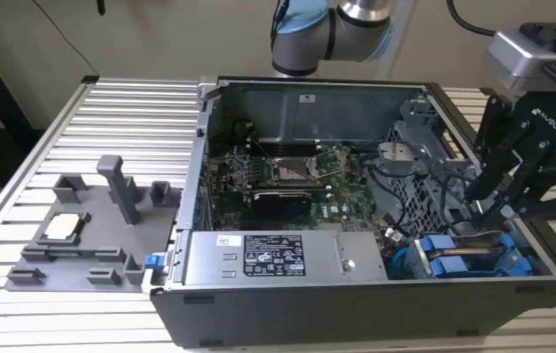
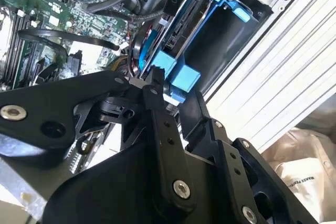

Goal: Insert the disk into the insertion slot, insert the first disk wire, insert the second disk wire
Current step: 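Insert the disk into the insertion slot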

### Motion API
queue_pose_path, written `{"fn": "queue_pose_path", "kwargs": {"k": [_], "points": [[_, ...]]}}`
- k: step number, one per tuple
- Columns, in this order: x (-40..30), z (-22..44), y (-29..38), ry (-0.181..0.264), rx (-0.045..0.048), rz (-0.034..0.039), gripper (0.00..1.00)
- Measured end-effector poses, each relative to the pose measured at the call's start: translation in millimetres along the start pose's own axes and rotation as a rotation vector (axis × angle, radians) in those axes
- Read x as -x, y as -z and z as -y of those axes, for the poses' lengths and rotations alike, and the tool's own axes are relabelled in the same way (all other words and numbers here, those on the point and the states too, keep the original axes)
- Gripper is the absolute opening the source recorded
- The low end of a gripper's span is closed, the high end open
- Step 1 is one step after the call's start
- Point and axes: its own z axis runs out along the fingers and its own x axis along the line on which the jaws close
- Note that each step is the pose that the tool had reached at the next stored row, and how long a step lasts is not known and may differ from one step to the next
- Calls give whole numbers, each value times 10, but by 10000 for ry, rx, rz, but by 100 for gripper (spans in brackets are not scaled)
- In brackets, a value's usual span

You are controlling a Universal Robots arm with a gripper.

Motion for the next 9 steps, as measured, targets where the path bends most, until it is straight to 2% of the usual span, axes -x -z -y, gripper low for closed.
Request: {"fn": "queue_pose_path", "kwargs": {"k": [2, 4, 7, 9], "points": [[1, 0, 1, 23, -215, 231, 40], [0, 0, 0, 51, -467, 425, 40], [0, 0, 1, 92, -867, 652, 40], [-2, 0, 1, 111, -1015, 834, 40]]}}
